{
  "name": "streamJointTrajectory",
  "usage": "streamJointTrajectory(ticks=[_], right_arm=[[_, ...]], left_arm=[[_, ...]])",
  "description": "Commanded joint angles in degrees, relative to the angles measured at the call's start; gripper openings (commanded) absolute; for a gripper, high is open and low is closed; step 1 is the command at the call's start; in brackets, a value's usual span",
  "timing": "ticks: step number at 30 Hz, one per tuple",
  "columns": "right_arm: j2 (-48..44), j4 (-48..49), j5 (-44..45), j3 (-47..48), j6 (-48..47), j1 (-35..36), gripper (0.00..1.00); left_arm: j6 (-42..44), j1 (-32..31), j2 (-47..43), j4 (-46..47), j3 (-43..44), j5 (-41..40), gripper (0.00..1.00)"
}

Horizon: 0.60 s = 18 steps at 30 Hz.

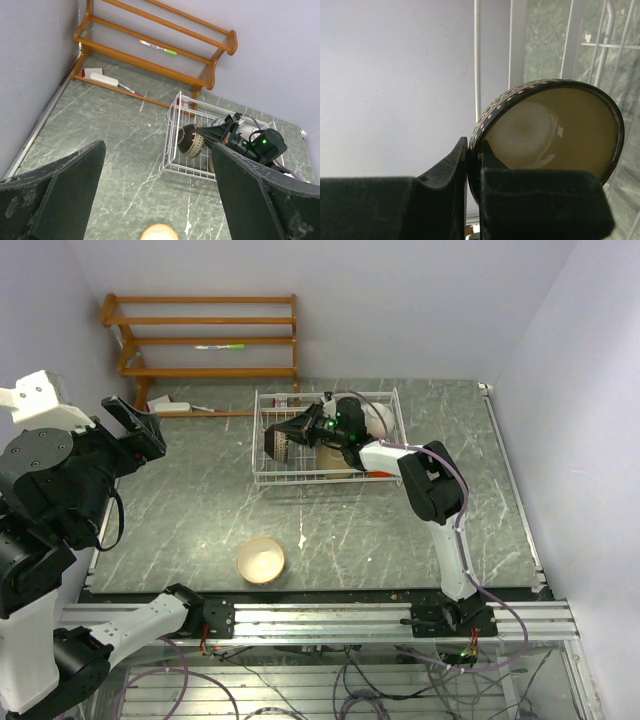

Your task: Load the bowls into the dish rack

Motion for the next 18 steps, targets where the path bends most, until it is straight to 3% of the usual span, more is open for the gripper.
streamJointTrajectory(ticks=[1, 18], right_arm=[[0.2, 4.7, 1.4, 1.2, 2.4, -0.4, 0.0], [-5.8, -2.4, 3.3, -6.7, -2.9, -4.8, 0.14]], left_arm=[[1.1, -0.3, -0.3, 0.4, 0.0, -1.2, 0.99], [1.8, -0.3, 0.9, 2.8, -1.8, -0.2, 0.99]])
